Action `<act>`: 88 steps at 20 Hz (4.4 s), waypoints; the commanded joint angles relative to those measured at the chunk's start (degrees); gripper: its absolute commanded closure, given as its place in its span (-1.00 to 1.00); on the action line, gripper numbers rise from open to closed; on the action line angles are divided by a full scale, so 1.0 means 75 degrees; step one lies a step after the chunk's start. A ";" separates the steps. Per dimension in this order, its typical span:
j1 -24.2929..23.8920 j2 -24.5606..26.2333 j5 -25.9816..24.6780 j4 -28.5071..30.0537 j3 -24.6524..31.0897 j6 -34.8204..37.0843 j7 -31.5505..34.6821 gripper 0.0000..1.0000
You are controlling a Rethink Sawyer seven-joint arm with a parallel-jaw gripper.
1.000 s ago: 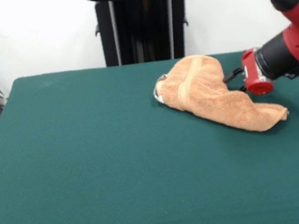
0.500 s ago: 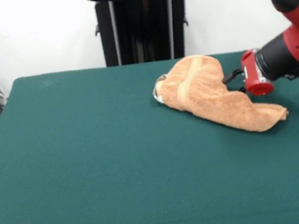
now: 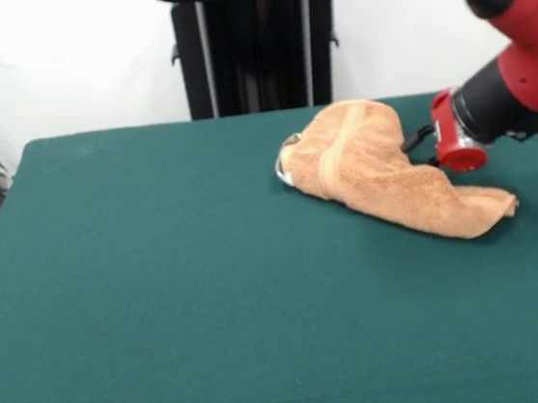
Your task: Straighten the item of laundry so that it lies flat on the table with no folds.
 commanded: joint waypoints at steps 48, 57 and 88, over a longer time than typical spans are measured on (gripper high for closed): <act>-0.4295 -0.3307 -0.6360 0.1815 0.5532 -0.4240 -0.2174 1.00; -0.4567 -0.4746 -0.7100 0.2201 0.5643 -0.3085 -0.2023 1.00; -0.5411 -0.7818 -0.7328 0.2504 0.6346 -0.0334 -0.2550 1.00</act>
